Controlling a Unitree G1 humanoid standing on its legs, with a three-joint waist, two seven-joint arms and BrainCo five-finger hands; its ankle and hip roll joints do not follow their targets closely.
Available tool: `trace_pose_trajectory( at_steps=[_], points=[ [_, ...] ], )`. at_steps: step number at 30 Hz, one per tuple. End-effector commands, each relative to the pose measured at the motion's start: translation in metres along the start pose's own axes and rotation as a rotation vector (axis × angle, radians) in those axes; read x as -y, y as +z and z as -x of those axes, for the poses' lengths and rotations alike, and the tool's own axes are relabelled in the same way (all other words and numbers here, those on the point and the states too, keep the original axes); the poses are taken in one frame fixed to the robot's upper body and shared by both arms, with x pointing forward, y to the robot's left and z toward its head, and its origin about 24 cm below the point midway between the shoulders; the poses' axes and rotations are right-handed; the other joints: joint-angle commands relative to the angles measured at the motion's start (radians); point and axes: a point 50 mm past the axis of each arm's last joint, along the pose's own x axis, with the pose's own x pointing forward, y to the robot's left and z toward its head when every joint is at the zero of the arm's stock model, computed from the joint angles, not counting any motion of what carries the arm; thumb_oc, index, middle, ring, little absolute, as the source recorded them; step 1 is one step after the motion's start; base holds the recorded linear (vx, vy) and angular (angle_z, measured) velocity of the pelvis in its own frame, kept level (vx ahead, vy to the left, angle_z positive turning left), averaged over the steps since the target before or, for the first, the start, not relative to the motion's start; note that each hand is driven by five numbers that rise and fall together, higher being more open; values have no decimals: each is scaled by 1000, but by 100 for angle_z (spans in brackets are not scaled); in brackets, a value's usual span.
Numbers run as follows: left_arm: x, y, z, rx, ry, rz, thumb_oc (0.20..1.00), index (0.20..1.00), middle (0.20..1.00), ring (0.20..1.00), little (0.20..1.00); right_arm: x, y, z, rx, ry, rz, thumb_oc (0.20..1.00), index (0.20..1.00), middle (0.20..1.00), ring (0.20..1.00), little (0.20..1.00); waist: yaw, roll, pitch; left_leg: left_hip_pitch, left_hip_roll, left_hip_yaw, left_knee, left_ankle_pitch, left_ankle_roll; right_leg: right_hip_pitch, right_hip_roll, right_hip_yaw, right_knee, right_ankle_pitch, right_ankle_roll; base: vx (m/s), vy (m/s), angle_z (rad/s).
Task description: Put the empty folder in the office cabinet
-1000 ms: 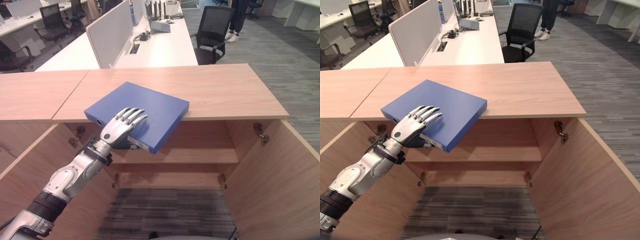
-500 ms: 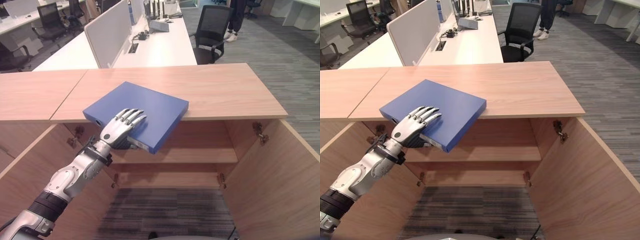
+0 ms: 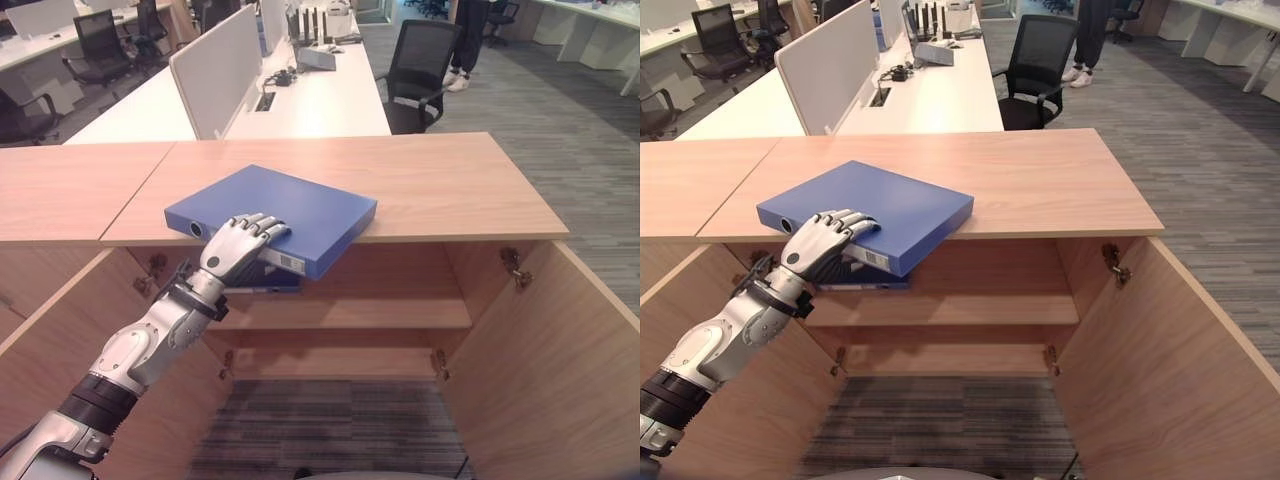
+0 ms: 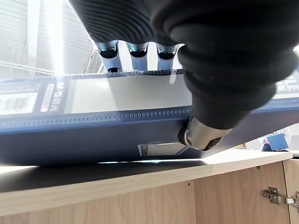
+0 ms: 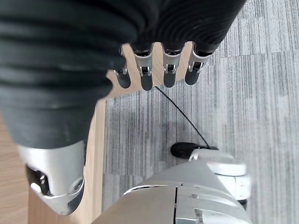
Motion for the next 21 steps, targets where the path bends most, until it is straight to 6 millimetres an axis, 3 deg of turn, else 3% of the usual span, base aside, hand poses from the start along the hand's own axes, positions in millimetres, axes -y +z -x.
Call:
trace_pose_trajectory(
  at_steps=[1, 4, 5, 9, 11, 12, 15, 21],
  points=[
    [-17, -10, -16, -39, 65, 26, 200, 200, 200, 200, 200, -6, 20, -5, 28, 0, -35, 1000, 1000, 1000, 1000, 1000, 2, -27, 40, 84, 26, 27, 13, -127, -48, -1, -47, -5, 8, -8, 82, 0, 0, 0],
    [-25, -11, -16, -43, 100, 31, 200, 200, 200, 200, 200, -9, 21, -5, 28, 7, -24, 1000, 1000, 1000, 1000, 1000, 3, -30, 38, 83, 28, 30, 13, -125, -50, -3, -46, -2, 8, -7, 81, -3, -13, 0],
    [-41, -16, -18, -58, 186, 30, 200, 200, 200, 200, 200, -14, 23, -5, 31, 24, 0, 1000, 1000, 1000, 1000, 1000, 0, -34, 34, 83, 30, 34, 13, -122, -52, -6, -44, 2, 8, -6, 79, -12, -47, -2],
    [-59, -17, -20, -79, 298, 71, 200, 200, 200, 200, 200, -19, 25, -5, 35, 39, 6, 1000, 1000, 1000, 1000, 1000, -2, -37, 31, 80, 31, 34, 13, -118, -53, -8, -44, 2, 10, -5, 77, -16, -25, -6],
    [-82, -20, -20, -118, 501, 191, 200, 200, 200, 200, 200, -21, 27, -5, 33, 47, 6, 1000, 1000, 1000, 1000, 1000, -1, -40, 28, 80, 30, 32, 13, -116, -53, -6, -44, 1, 9, -6, 74, -16, -15, 0],
    [-82, -20, -20, -119, 502, 192, 200, 200, 200, 200, 200, -21, 27, -5, 34, 46, 7, 1000, 1000, 1000, 1000, 1000, -2, -39, 28, 80, 30, 32, 13, -116, -53, -7, -44, 1, 10, -6, 74, 0, 0, 0],
    [-107, -15, -22, -99, 724, 366, 200, 200, 200, 200, 200, -26, 31, -6, 31, 54, -16, 1000, 1000, 1000, 1000, 1000, -1, -44, 23, 68, 29, 28, 13, -107, -54, -16, -43, 0, 10, -2, 70, 0, 0, 0],
    [-127, -8, -10, -32, 912, 570, 200, 200, 200, 200, 200, -27, 35, -7, 29, 55, -23, 1000, 1000, 1000, 1000, 1000, 8, -46, 20, 57, 28, 24, 13, -100, -53, -25, -41, 0, 11, 3, 66, -20, -7, 2]
  ],
)
